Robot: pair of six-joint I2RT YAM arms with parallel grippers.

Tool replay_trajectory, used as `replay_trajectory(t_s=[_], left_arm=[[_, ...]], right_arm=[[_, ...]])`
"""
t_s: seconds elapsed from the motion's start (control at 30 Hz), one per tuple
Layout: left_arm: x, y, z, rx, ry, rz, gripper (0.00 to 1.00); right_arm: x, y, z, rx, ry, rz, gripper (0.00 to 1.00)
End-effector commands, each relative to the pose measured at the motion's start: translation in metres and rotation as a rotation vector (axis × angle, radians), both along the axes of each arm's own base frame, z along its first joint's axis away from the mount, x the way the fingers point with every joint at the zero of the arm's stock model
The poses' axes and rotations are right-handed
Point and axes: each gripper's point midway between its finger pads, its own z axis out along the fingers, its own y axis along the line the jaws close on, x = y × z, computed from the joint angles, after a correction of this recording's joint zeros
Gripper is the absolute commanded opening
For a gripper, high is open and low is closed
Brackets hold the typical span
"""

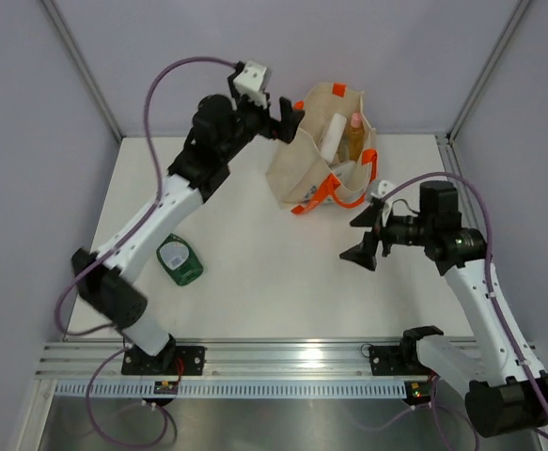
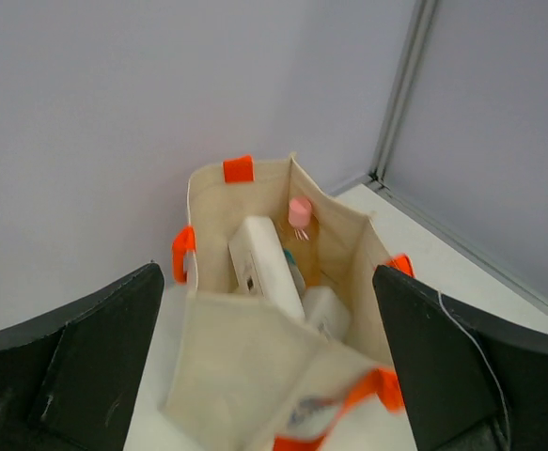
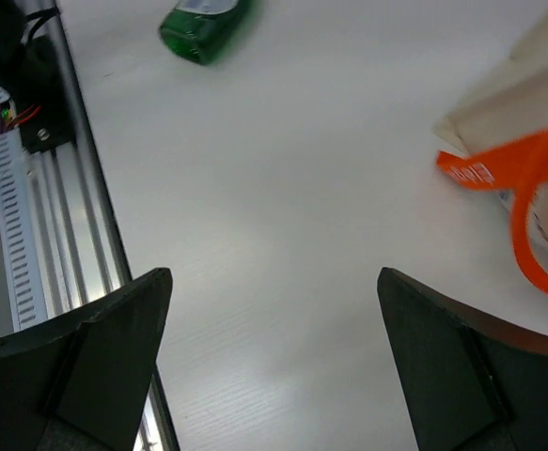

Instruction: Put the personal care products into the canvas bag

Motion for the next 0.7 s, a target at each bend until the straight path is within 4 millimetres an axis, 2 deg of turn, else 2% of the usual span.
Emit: replay_trajectory(t_s=[0.0,0.03,0.07,0.1,0.13,0.17,0.2,0.23,0.27,0.3,0.33,0.37,0.4,0.43,0.47,0.5,0.53,0.57,0.6,0.63,0.67], left_arm=[[-0.075,0.051,0.009,-0.017,0.066,0.007,0.99],[-0.105,0.075,-0.007,-0.007,0.114,0.028,0.99],[-0.121,0.087,-0.015,-0.008,0.135,0.038,0.99],[-0.136,0.099,-0.024,-0.009,0.156,0.055,0.99],[-0.165,0.12,-0.037,-0.024,0.178,0.067,0.99],[-0.179,0.13,-0.041,-0.036,0.18,0.074,0.99],[-0.193,0.139,-0.044,-0.052,0.187,0.081,0.99],[-0.219,0.158,-0.038,-0.103,0.177,0.092,0.99],[-0.227,0.167,-0.049,-0.111,0.194,0.117,0.99],[-0.237,0.175,-0.05,-0.132,0.197,0.124,0.99],[-0.256,0.191,-0.045,-0.189,0.187,0.145,0.99],[-0.262,0.197,-0.053,-0.207,0.198,0.162,0.99],[-0.266,0.207,-0.055,-0.235,0.199,0.197,0.99],[-0.273,0.214,-0.061,-0.259,0.217,0.214,0.99],[-0.284,0.223,-0.059,-0.285,0.196,0.222,0.99],[-0.287,0.229,-0.062,-0.292,0.194,0.238,0.99],[-0.291,0.234,-0.067,-0.284,0.205,0.255,0.99],[-0.297,0.241,-0.065,-0.296,0.187,0.264,0.99],[-0.301,0.247,-0.06,-0.302,0.174,0.276,0.99],[-0.305,0.25,-0.061,-0.293,0.172,0.28,0.99],[-0.308,0.253,-0.057,-0.297,0.16,0.282,0.99]], right_arm=[[0.004,0.038,-0.004,-0.1,-0.125,0.126,0.99],[0.018,0.045,-0.005,-0.158,-0.144,0.083,0.99],[0.006,0.076,-0.009,-0.187,-0.144,0.162,0.99],[0.011,0.093,-0.033,-0.248,-0.084,0.186,0.99],[0.022,0.108,-0.03,-0.288,-0.113,0.161,0.99],[0.01,0.139,-0.056,-0.33,-0.036,0.236,0.99],[0.006,0.154,-0.06,-0.339,-0.017,0.262,1.0],[0.016,0.176,-0.051,-0.325,-0.045,0.236,0.99],[0.002,0.203,-0.075,-0.349,0.037,0.279,1.0],[0.001,0.226,-0.063,-0.322,0.023,0.297,0.99],[0.004,0.245,-0.064,-0.295,0.068,0.238,1.0],[0.013,0.265,-0.088,-0.315,0.129,0.167,0.99],[0.016,0.294,-0.064,-0.256,0.126,0.115,0.99],[0.02,0.304,-0.072,-0.266,0.196,0.013,0.99],[0.024,0.319,-0.098,-0.302,0.247,-0.042,1.0],[0.024,0.343,-0.078,-0.26,0.219,-0.078,1.0],[0.021,0.352,-0.084,-0.263,0.256,-0.106,0.99],[0.021,0.366,-0.109,-0.295,0.275,-0.124,1.0],[0.024,0.383,-0.092,-0.242,0.266,-0.13,1.0],[0.029,0.391,-0.097,-0.236,0.268,-0.183,0.99],[0.034,0.399,-0.122,-0.263,0.277,-0.212,0.99]])
